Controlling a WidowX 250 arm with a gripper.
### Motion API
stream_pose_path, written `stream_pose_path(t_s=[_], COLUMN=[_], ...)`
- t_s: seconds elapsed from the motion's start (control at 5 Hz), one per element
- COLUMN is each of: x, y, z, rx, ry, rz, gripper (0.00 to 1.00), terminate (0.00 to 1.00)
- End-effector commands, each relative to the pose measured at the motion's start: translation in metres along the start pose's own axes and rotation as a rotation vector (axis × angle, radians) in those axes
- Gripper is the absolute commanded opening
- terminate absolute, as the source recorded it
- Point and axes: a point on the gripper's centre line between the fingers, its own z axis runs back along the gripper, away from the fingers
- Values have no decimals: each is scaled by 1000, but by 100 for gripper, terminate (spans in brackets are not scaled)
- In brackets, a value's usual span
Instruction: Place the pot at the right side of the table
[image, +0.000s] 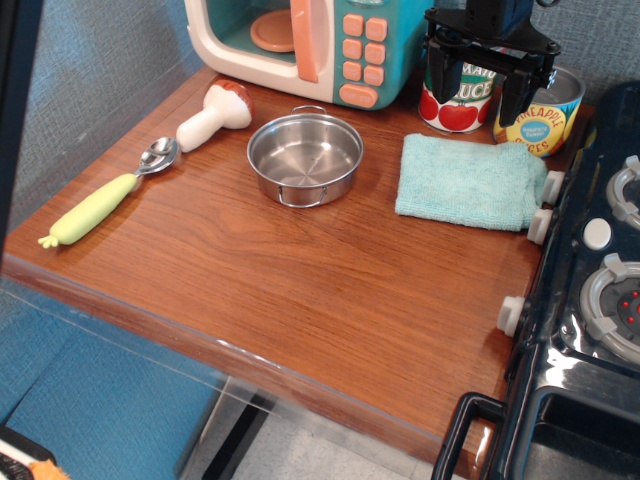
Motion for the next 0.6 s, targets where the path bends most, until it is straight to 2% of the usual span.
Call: stream_pose_path(t_s=[0.0, 0.4], x=[0, -30], y=[0, 21], z=[0, 5], rx=[0, 41], ry=[0, -7], rz=[0, 44], gripper=[100, 100], terminate=[0, 0])
